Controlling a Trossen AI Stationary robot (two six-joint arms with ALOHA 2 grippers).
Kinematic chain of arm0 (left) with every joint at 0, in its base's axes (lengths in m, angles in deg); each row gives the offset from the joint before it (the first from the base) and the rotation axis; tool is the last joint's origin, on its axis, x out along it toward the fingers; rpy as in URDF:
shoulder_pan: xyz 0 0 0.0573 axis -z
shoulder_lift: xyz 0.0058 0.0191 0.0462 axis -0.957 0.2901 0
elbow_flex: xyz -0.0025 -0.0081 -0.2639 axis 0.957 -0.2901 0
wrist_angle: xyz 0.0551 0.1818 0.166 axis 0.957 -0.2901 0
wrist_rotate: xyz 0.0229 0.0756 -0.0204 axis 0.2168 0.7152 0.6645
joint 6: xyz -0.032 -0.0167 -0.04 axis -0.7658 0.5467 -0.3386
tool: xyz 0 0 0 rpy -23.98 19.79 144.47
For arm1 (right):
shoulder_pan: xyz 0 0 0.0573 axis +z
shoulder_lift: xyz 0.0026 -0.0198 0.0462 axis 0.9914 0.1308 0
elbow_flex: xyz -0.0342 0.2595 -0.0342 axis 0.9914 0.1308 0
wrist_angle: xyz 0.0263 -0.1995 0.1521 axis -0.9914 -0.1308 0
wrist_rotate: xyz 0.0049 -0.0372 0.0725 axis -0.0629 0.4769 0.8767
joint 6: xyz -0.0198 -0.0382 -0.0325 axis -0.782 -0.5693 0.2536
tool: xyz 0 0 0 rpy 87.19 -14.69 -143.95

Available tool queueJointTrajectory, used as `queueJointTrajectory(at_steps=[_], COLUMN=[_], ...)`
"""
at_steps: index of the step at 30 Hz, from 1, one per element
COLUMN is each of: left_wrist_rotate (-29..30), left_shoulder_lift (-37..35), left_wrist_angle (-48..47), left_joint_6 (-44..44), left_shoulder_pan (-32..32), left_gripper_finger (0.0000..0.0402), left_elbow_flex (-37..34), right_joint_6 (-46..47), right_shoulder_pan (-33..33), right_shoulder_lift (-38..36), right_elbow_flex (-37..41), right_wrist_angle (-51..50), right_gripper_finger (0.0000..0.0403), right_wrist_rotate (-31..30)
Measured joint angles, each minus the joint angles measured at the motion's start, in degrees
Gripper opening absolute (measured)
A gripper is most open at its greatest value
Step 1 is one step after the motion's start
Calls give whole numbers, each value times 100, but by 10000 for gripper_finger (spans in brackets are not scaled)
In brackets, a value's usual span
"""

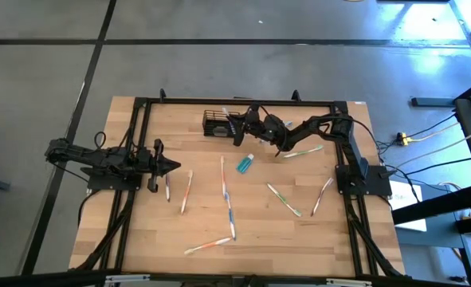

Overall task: Pick & Place toothbrushing station
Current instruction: Put the middle blue toothbrush into the black wire organizer

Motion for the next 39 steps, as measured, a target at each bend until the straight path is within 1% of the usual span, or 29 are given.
queueJointTrajectory(at_steps=[4, 13, 29, 39], left_wrist_rotate=[0, 0, 0, 0], left_shoulder_lift=[0, -1, 0, 0], left_wrist_angle=[0, 0, -2, -2], left_joint_6=[-1, 0, 0, -2], left_shoulder_pan=[0, 1, 0, 0], left_gripper_finger=[6, 6, 6, 6], left_elbow_flex=[0, 0, 0, 0], right_joint_6=[7, 284, 304, 305], right_shoulder_pan=[0, 0, 24, 34], right_shoulder_lift=[0, 0, 0, 0], right_elbow_flex=[0, 0, 0, 0], right_wrist_angle=[-4, -2, -3, -24], right_gripper_finger=[32, 48, 112, 126], right_wrist_rotate=[9, 18, 137, 232])
